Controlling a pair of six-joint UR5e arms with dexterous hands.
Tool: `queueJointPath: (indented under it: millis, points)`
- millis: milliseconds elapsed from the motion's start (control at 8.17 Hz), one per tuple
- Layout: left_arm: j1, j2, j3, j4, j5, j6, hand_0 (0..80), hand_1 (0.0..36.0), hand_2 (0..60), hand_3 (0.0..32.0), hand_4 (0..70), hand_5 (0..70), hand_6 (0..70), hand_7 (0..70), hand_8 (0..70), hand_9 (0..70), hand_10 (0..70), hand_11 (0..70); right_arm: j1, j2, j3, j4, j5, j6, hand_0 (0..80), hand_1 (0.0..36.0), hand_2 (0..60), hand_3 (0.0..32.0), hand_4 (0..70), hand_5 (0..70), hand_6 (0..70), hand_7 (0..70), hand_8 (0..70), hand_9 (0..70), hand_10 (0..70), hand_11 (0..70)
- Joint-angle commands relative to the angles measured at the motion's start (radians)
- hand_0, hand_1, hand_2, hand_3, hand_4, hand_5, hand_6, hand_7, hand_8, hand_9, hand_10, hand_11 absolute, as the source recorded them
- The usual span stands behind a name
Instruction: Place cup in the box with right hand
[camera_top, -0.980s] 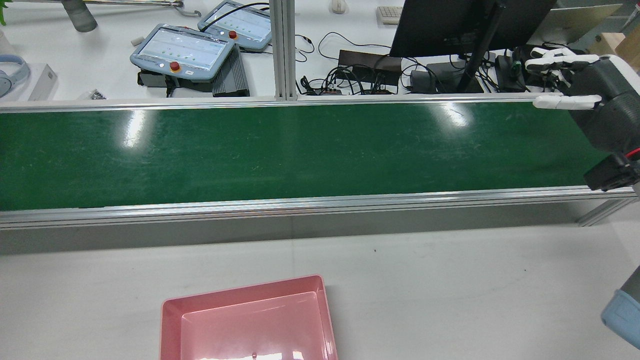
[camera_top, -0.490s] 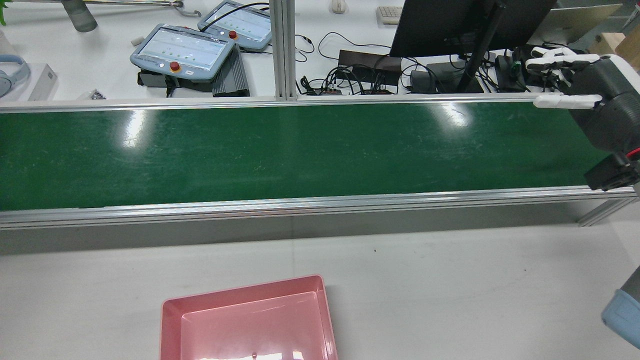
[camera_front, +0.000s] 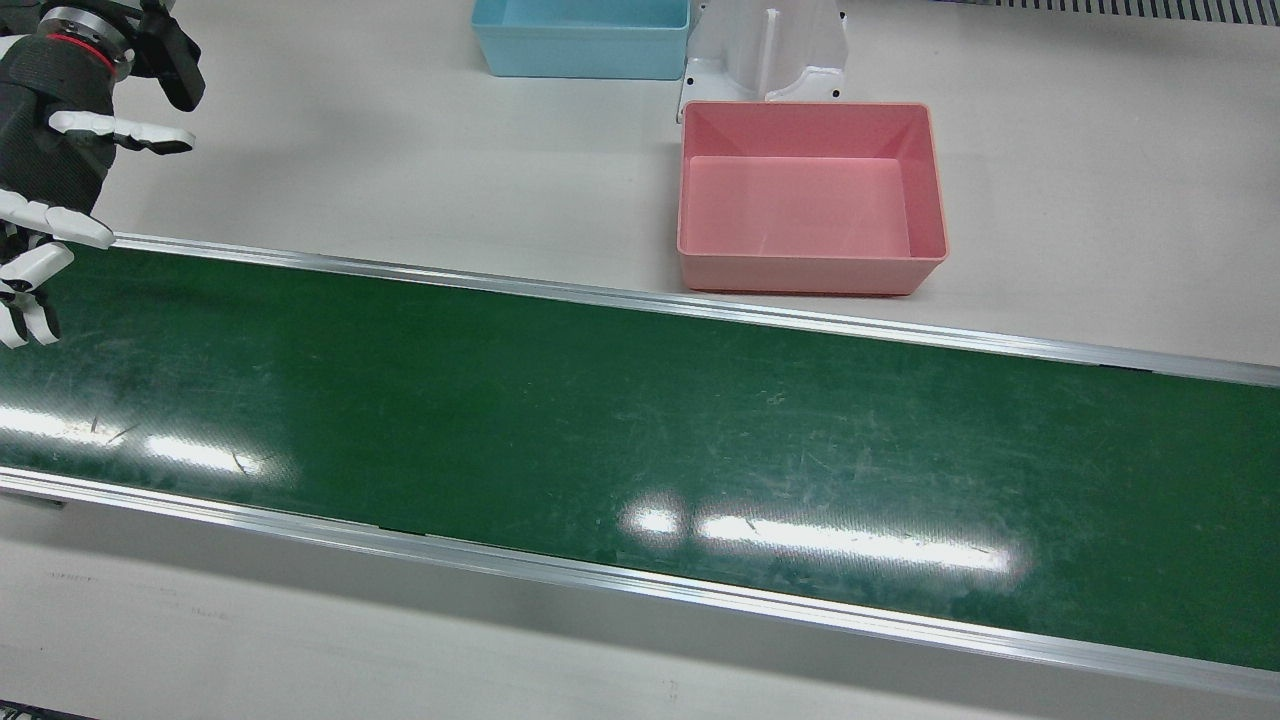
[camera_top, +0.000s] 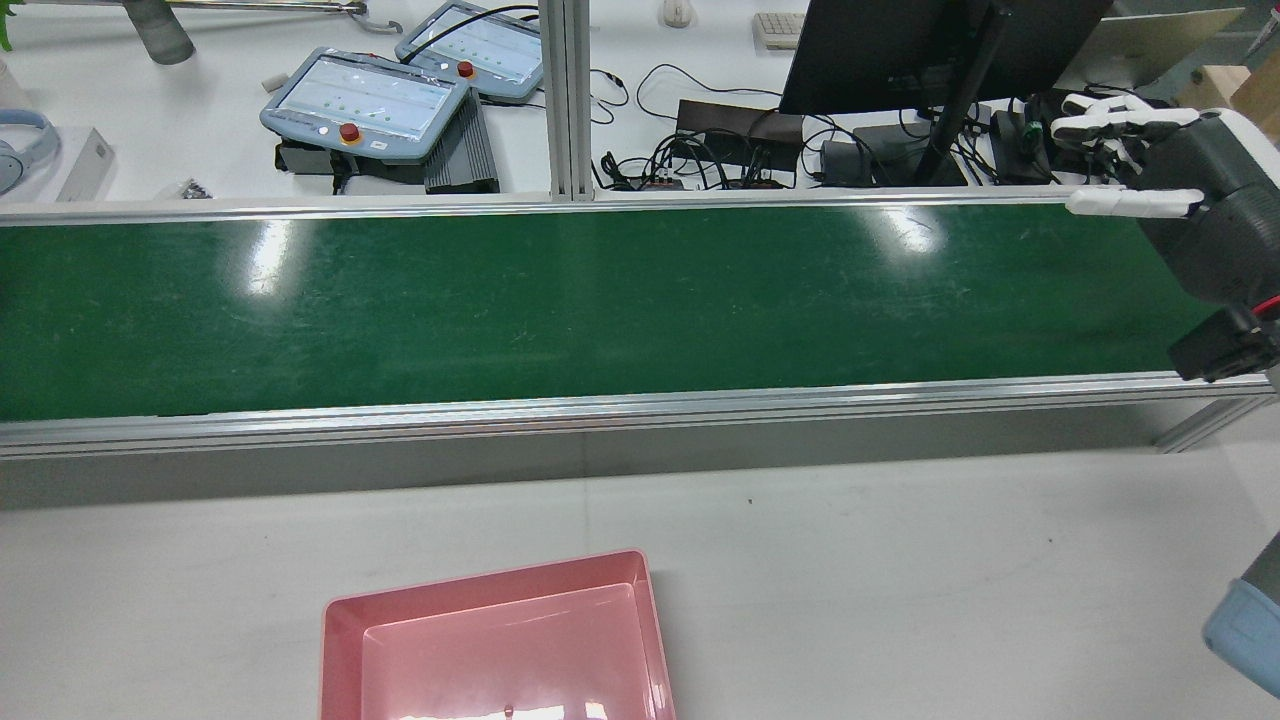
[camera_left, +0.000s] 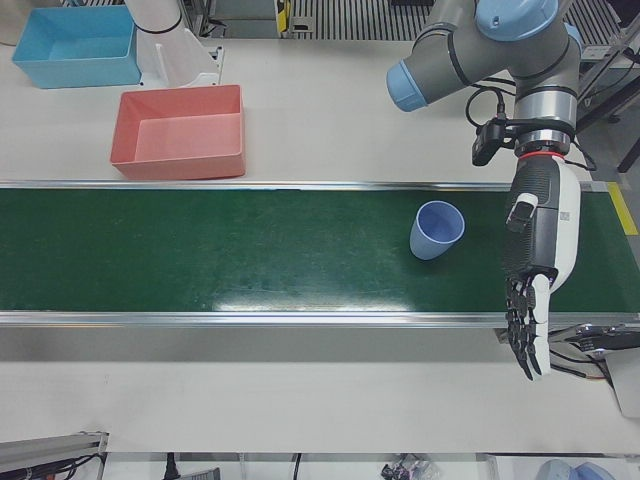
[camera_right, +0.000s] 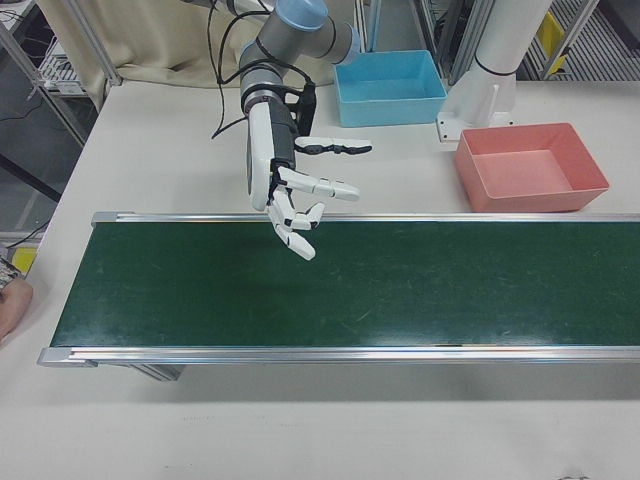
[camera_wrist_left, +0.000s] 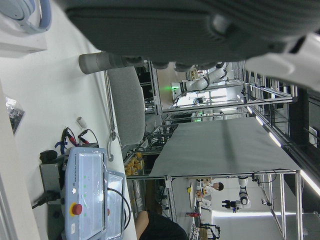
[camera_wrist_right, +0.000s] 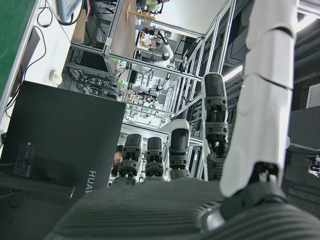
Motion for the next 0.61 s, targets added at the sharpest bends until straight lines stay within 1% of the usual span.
queueJointPath:
  millis: [0, 490]
  points:
    - [0.000, 0.000, 0.000, 0.000, 0.000, 0.001, 0.0, 0.0, 0.0, 0.0, 0.0, 0.0, 0.0, 0.0, 0.0, 0.0, 0.0, 0.0, -0.001, 0.000, 0.000, 0.001, 0.000, 0.000, 58.1, 18.7, 5.6, 0.0, 44.1, 6.7, 17.7, 70.0, 7.7, 22.9, 12.3, 19.6]
    - [0.000, 0.000, 0.000, 0.000, 0.000, 0.001, 0.0, 0.0, 0.0, 0.0, 0.0, 0.0, 0.0, 0.0, 0.0, 0.0, 0.0, 0.0, -0.001, -0.002, 0.000, 0.001, 0.000, 0.000, 57.8, 19.0, 7.7, 0.0, 44.0, 6.7, 17.9, 70.0, 7.9, 23.2, 12.3, 19.7]
